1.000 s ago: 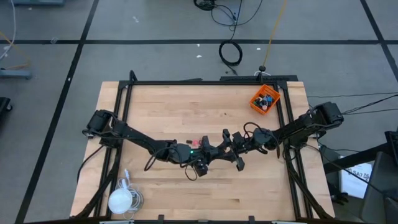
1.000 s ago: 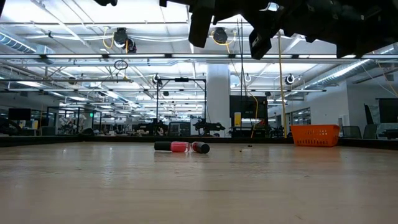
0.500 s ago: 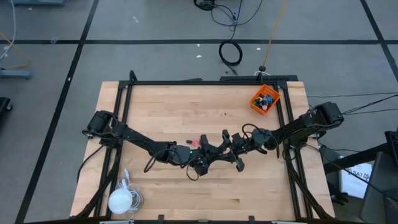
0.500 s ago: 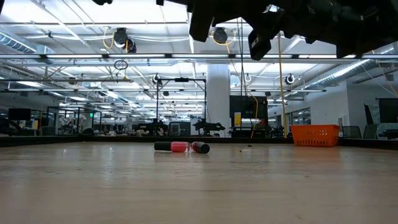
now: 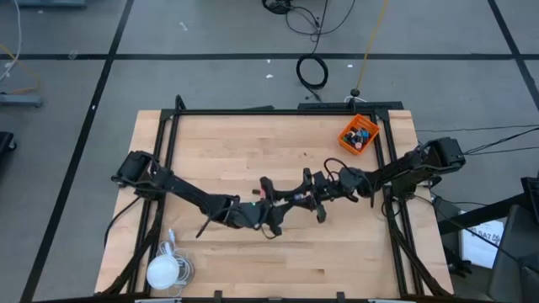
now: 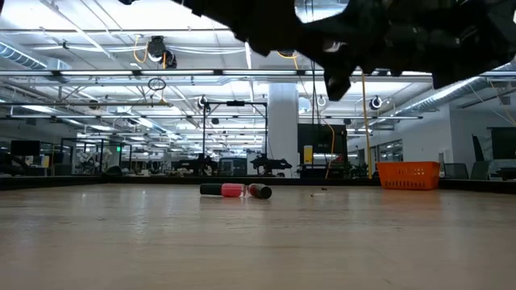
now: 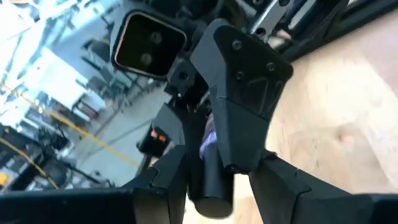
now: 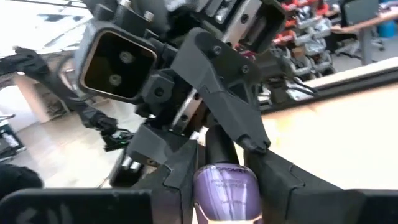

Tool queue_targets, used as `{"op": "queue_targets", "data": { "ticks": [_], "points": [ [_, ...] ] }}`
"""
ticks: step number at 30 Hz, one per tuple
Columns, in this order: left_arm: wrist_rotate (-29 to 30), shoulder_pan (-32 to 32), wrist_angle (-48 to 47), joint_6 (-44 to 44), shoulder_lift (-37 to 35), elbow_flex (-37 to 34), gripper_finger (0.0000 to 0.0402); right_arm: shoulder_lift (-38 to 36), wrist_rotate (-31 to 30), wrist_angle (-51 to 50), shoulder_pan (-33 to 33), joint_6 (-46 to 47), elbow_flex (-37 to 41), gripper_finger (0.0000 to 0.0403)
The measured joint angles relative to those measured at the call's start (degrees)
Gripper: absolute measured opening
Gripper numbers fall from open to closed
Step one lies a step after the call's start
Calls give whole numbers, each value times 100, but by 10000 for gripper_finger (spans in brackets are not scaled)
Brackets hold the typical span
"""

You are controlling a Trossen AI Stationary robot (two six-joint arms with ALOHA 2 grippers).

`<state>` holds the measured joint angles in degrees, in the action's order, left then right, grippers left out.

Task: Pick & Place Nail Polish
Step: Put the light purple nail polish bottle into the orange basket

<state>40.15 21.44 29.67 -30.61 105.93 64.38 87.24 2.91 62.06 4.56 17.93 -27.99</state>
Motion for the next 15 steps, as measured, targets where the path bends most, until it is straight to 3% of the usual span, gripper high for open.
{"op": "queue_targets", "data": {
  "ticks": [6,10,15],
  "points": [
    [345,-80,-470,335,-48,31,149,52,-545,-230,-126,80,277,105],
    [704,-146,-700,311,-26,20,149,2,-579,29,-163,323,459,105],
    [725,-126,-799,657,-26,22,150,-130,-682,20,-337,395,730,105]
  ]
}}
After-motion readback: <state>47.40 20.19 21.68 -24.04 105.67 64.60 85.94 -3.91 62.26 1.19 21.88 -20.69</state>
